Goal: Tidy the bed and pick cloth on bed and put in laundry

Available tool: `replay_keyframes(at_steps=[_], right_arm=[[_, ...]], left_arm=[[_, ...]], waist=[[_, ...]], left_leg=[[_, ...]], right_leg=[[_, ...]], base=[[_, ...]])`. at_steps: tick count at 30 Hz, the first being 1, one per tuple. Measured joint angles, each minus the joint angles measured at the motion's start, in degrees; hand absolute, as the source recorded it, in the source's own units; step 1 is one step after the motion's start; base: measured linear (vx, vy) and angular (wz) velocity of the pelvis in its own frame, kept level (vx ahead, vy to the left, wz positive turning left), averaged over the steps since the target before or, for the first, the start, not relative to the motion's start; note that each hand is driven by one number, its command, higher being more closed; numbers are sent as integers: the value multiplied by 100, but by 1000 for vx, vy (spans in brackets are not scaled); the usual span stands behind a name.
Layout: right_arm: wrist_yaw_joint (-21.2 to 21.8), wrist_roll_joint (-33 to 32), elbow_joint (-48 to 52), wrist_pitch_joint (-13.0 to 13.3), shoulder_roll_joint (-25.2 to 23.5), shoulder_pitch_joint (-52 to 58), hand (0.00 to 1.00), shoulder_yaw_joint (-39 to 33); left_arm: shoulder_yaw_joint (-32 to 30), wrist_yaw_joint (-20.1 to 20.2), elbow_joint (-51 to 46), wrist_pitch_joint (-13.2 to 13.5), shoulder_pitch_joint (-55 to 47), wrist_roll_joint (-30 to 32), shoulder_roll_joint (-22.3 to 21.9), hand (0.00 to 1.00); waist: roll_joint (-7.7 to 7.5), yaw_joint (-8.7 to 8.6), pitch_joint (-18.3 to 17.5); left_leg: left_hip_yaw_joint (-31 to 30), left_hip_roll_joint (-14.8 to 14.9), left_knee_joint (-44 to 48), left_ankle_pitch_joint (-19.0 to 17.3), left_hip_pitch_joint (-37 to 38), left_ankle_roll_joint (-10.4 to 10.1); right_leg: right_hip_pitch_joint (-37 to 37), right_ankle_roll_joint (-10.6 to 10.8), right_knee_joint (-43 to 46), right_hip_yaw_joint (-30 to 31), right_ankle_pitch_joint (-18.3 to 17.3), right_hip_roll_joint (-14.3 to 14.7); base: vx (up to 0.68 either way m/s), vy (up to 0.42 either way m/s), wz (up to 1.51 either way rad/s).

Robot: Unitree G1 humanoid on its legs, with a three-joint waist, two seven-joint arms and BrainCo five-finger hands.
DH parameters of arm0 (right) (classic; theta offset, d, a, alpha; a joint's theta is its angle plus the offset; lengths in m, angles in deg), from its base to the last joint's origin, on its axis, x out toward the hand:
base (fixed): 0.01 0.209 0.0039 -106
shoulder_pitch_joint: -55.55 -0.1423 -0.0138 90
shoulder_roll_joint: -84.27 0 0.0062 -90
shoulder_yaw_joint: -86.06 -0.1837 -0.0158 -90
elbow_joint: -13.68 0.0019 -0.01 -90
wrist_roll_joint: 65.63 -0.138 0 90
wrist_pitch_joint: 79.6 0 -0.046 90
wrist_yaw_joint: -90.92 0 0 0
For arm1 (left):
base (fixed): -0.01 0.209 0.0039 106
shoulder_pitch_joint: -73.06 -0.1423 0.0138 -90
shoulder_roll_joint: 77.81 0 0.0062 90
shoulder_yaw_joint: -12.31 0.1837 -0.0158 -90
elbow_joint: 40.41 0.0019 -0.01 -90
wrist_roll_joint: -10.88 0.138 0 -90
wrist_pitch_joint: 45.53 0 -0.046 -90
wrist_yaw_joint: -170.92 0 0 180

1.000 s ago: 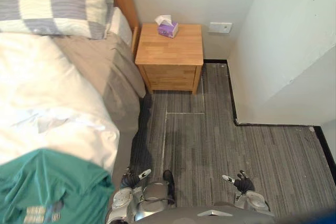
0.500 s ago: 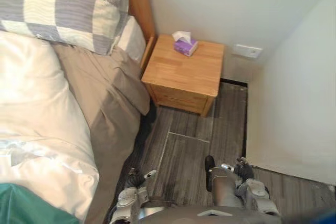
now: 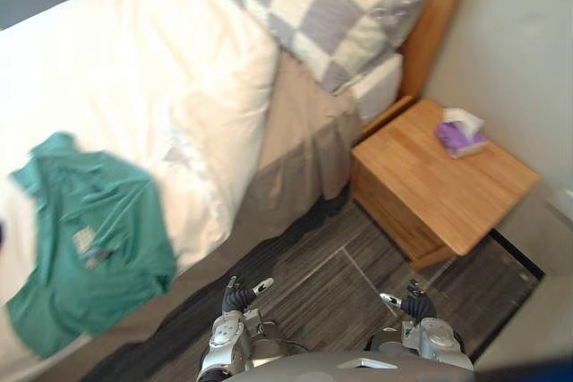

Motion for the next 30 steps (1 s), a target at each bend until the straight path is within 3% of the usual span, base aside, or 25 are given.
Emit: replay_keyframes(at_steps=[3,7,8,10,12,13,14,17,18,21,23,24,27,30], right_arm=[[-1,2,-70,-16,-94,-119,0,-1],[-2,-2,-115,-32,-158,-79,0,-162],[-5,-6,-112,-55,-192,-36,0,-225],[0,-9,-119,-75,-142,71,0,-304],[20,-40,21,-63,-155,139,0,-365],[20,-42,24,-55,-206,144,0,-378],[23,-44,38,-58,-259,149,0,-381],[29,-91,237,-43,-288,282,0,-357],[29,-136,245,-36,-287,296,0,-341],[26,-242,250,3,-281,296,0,-317],[29,-316,236,0,-309,317,0,-299],[18,-368,244,0,-278,316,0,-316],[27,-399,304,-4,-144,344,0,-293],[74,-402,487,3,-153,480,0,-168]], left_arm=[[40,8,2,-7,-43,0,145,0],[39,21,65,-23,-147,0,314,0],[37,30,71,-32,-166,3,323,0],[40,54,202,-48,-172,11,337,0],[22,47,280,-100,-317,-32,459,0],[33,51,293,-123,-324,-4,493,0],[24,46,299,-155,-333,14,606,0],[-16,47,298,-160,-329,15,612,0],[-25,49,298,-160,-329,16,611,0],[-63,46,312,-156,-289,23,595,0],[-106,45,343,-155,-238,47,605,0],[-274,44,471,-155,-171,65,461,0],[-510,43,525,-137,-197,156,206,0],[-629,45,514,-123,-202,247,189,0]], waist=[[-27,3,4],[-169,-39,-23],[-190,-47,-20],[-198,-121,-12],[-283,-202,-45],[-271,-216,-47],[-390,-224,-74],[-412,-222,-60],[-412,-222,-60],[-413,-244,-60],[-567,-244,-79],[-433,-244,-81],[-182,-226,-96],[-174,-199,-153]], left_leg=[[481,-185,-636,262,13,360],[395,-583,-1300,516,210,550],[366,-714,-1523,499,342,609],[334,-803,-1757,284,501,687],[133,-837,-1769,252,661,730],[29,-838,-1756,240,694,752],[-124,-800,-1719,225,717,802],[-461,-669,-1543,157,709,801],[-529,-660,-1519,139,707,774],[-930,-587,-1403,66,548,584],[-1082,-605,-1414,73,470,401],[-1013,-471,-1566,94,582,309],[-566,-102,-1703,288,837,37],[-363,61,-1748,301,1022,-42]], right_leg=[[134,120,-474,-401,297,-10],[355,253,-648,-768,412,-106],[344,342,-345,-873,300,-292],[119,302,782,-764,174,-690],[-590,-64,2475,297,737,-1004],[-794,-21,2752,569,803,-1002],[-1004,98,3081,1036,459,-878],[-1197,270,2741,1417,-68,-505],[-1206,279,2515,1486,-77,-452],[-1254,303,757,2337,-28,-6],[-1146,248,-57,2763,438,104],[-1086,68,-16,2629,430,250],[-933,-146,107,2400,272,534],[-758,-177,46,2390,253,710]], base=[[-15,131,67],[-8,136,52],[-5,209,56],[-15,156,61],[50,173,61],[156,108,58],[134,17,50],[143,0,62],[133,-68,54],[132,-223,59],[95,-296,65],[96,-228,33],[210,-218,17],[174,-137,-4]])
